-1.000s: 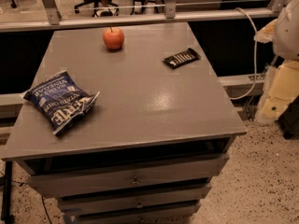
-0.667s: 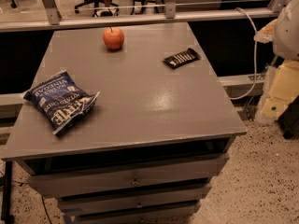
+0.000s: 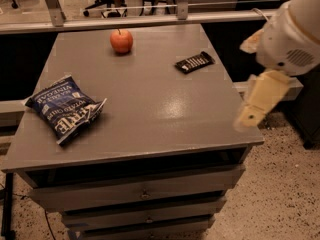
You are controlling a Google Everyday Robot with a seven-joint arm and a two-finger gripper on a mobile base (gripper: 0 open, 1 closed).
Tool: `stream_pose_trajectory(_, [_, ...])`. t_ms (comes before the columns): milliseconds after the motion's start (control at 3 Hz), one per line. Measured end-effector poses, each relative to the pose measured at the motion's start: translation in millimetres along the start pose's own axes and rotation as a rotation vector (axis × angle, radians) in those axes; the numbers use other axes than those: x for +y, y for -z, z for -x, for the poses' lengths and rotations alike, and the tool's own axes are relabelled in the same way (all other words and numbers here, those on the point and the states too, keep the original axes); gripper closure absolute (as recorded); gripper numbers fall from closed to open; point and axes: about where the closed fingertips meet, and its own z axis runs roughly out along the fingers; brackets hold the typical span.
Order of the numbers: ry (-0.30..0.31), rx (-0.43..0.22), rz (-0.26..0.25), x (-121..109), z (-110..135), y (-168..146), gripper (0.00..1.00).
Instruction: Move blue chip bag near apple
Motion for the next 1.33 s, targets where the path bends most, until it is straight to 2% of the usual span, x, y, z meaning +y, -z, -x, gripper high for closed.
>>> stream_pose_trajectory(333, [-0.020, -0.183, 0.075, 13.6, 63.5, -39.1, 0.00])
stream_pose_trajectory(667, [-0.043, -0.355, 0.135, 27.3, 122.6, -58.6, 0.00])
stream_pose_trajectory(1000, [-0.047, -0.390, 0.138, 29.1, 134.6, -54.9, 0.00])
stream_pose_trajectory(1333, [-0.046, -0.388, 0.137, 29.2, 134.2, -54.9, 0.00])
